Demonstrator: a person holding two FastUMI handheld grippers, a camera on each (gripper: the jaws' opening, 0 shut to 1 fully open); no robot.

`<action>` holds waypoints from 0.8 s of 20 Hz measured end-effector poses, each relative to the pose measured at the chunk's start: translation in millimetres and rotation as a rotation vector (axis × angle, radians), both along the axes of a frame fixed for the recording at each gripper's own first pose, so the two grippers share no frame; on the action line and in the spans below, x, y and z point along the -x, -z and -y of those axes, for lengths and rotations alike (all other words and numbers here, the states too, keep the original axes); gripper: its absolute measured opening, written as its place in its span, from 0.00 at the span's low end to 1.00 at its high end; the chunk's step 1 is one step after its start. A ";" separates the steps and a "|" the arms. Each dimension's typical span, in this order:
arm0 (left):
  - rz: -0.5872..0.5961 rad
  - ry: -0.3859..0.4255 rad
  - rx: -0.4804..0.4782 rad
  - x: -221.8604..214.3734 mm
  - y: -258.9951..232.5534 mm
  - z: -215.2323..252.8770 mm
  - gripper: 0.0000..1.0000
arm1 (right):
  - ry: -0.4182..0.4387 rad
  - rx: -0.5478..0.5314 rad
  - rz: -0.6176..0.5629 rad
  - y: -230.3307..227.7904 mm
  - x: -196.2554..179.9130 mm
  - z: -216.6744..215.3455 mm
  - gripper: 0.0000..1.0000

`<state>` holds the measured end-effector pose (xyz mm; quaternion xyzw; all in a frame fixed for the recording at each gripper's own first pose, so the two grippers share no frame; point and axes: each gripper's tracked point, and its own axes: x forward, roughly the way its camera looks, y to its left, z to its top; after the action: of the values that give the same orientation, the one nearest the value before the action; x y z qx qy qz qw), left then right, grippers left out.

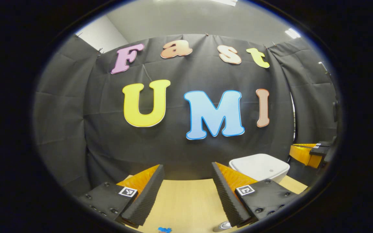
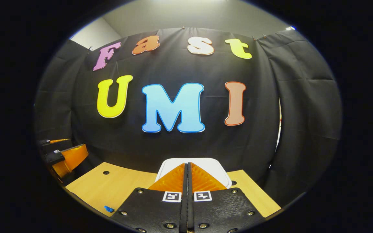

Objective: Press the lid of the desktop garbage bin to open it, pick up the crumpled paper on the desktop and throw it into the bin, then pick up the pop can on the desktop and drop it into the bin, and finally close the garbage bin lid.

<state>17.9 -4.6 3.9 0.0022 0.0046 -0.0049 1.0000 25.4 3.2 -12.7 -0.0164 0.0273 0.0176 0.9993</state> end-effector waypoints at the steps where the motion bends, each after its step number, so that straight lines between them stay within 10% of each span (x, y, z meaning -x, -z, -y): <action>1: -0.001 -0.002 -0.003 -0.9 0.4 0.4 0.95 | 0.000 -0.002 -0.001 -0.2 -3.1 0.9 0.00; 16: -0.017 -0.044 0.003 -0.4 5.2 -14.5 0.95 | 0.000 -0.037 -0.036 17.1 -51.4 11.3 0.00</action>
<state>18.3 9.8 -1.4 0.0003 0.0133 0.0172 0.9998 76.8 -8.2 -29.8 0.0025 0.0451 0.0185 0.9988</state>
